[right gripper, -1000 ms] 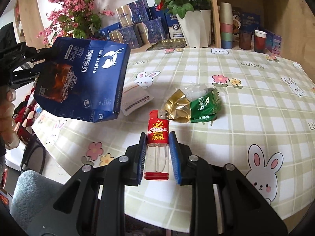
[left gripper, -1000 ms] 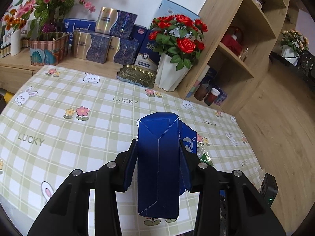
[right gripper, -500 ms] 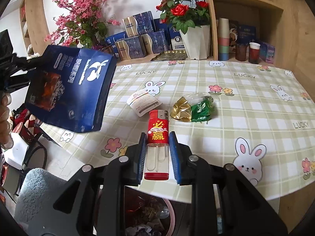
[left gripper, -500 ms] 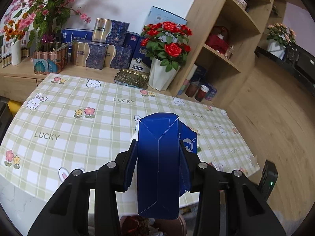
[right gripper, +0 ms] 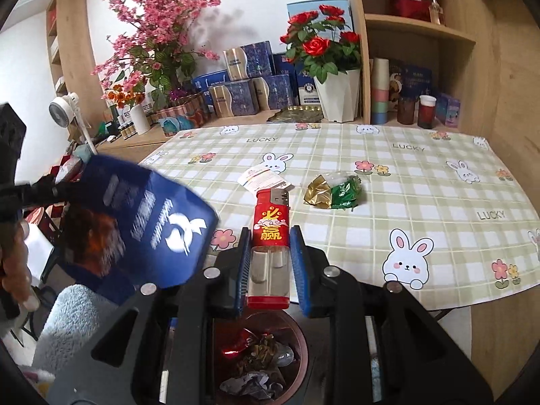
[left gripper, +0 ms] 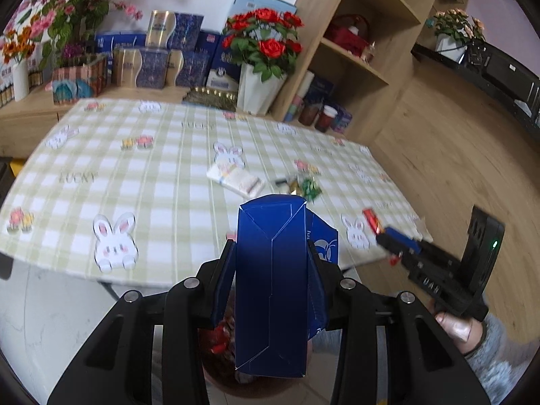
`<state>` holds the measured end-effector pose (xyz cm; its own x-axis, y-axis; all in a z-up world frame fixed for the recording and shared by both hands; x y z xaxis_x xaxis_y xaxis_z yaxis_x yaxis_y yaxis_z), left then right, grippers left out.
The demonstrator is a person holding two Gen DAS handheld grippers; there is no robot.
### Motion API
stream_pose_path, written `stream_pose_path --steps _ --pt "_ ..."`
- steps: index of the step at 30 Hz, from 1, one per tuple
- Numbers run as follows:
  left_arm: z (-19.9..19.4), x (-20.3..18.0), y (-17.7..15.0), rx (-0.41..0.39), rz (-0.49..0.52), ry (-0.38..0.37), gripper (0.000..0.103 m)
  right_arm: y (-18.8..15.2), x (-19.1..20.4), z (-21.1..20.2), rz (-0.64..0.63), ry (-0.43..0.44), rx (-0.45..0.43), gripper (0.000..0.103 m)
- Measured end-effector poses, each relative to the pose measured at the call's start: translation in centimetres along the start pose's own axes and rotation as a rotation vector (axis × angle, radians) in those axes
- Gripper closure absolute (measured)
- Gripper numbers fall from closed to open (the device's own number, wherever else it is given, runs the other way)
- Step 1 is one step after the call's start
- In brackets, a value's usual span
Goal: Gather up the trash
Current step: 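Carry the blue box into the bin and open the left tool while the right tool holds the lighter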
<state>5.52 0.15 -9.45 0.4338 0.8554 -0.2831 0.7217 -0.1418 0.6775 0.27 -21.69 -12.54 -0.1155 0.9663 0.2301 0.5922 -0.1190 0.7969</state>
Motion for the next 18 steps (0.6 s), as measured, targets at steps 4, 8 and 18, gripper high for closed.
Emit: stream_pose_path --steps 4,8,18 --pt "0.6 -0.1 -2.6 0.039 0.004 0.013 0.064 -0.5 0.2 -0.6 0.008 0.008 -0.003 0.077" --pt "1.6 -0.1 -4.2 0.077 0.034 0.038 0.064 -0.6 0.1 -0.8 0.012 0.01 -0.006 0.077" --pt "5.0 0.1 -7.1 0.176 0.077 0.074 0.064 -0.8 -1.2 0.1 0.042 0.013 0.001 0.077"
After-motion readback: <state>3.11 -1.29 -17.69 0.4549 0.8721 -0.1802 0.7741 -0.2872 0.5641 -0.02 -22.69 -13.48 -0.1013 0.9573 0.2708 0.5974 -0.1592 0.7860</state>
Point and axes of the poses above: each gripper's, at about its wrist camera, not at the fingertips, and z roughly the way its jaws point, x to its left, y to its top, the point moved 6 cm from there along z, roughly the way its jaws point, and after that the axes turned 5 degrees about y, right-handed, at the moved point
